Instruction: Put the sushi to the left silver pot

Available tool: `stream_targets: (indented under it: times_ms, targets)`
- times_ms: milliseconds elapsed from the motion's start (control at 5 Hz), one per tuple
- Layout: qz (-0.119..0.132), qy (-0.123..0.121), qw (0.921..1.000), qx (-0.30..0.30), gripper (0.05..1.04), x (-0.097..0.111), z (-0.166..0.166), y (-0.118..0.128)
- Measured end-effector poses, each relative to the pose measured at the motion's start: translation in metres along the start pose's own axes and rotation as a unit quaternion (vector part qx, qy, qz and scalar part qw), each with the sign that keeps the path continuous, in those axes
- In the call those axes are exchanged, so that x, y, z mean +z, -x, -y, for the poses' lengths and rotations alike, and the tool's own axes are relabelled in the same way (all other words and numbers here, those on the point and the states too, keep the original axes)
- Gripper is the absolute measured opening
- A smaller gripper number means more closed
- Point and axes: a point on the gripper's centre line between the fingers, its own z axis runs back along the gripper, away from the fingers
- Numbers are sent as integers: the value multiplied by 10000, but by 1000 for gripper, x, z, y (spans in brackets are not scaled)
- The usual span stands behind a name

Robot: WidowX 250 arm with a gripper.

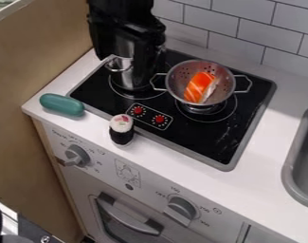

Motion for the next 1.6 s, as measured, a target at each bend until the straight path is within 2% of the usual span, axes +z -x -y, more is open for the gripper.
stream_targets:
  times_ms: [600,1200,1600]
  targets:
    - [61,-26,9999,-105,1000,-24,-5,9]
    - [502,27,9984,259,1000,-53,2,21]
    - [830,-221,9958,316,1000,-66,3,21]
